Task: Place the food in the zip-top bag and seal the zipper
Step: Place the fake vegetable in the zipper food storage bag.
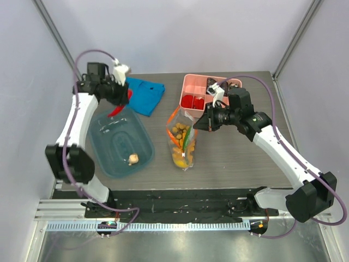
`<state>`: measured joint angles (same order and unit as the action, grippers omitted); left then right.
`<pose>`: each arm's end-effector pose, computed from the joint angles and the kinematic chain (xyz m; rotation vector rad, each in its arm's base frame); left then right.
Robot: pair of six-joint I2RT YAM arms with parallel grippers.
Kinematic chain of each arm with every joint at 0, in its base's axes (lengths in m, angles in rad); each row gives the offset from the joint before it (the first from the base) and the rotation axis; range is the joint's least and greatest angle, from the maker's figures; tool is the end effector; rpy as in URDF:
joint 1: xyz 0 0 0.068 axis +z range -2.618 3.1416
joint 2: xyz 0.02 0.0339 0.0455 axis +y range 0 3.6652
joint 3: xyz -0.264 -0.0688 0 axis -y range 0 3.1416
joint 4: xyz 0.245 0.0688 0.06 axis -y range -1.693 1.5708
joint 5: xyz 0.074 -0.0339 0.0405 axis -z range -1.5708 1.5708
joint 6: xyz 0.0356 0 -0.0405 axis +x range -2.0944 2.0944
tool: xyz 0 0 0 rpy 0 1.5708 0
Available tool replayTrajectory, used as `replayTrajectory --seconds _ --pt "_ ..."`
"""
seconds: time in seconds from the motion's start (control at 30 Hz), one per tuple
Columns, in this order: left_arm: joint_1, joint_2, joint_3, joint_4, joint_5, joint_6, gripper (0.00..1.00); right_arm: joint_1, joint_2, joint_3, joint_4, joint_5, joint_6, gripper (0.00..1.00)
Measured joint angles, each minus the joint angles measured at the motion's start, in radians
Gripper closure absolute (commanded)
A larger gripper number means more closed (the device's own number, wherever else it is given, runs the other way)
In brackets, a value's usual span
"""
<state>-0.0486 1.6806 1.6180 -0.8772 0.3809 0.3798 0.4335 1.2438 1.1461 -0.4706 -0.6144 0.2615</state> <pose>0.3593 -0.0307 0.3340 0.6690 2.3528 -0.3328 0.2380 0.1328 0.3438 -0.5636 2.1349 1.0548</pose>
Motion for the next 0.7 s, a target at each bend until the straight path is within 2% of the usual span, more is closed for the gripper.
replayTrajectory --seconds 0.03,0.13,0.3,0.4,0.6,0.7 --pt "-0.014 -0.055 0.037 0.028 0.027 -0.063 0.86 0.000 0.001 0.000 0.002 0.000 0.002 0.99" --pt "-0.100 -0.211 0.087 0.155 0.081 -0.244 0.87 0.000 0.003 0.000 0.010 0.000 0.003 0.99" --pt "-0.335 -0.418 -0.023 0.465 0.102 -0.524 0.92 0.000 0.007 0.000 0.014 -0.001 0.007 0.99" --pt "-0.467 -0.461 -0.129 0.589 0.054 -0.634 0.99 0.000 0.007 0.000 0.019 -0.001 0.007 0.99" --pt "-0.710 -0.428 -0.340 0.758 -0.116 -0.770 0.99 0.000 0.007 0.000 0.037 -0.002 0.023 0.99" --pt "-0.770 -0.400 -0.402 0.805 -0.190 -0.848 1.00 0.000 0.007 0.000 0.044 -0.001 0.032 0.99"
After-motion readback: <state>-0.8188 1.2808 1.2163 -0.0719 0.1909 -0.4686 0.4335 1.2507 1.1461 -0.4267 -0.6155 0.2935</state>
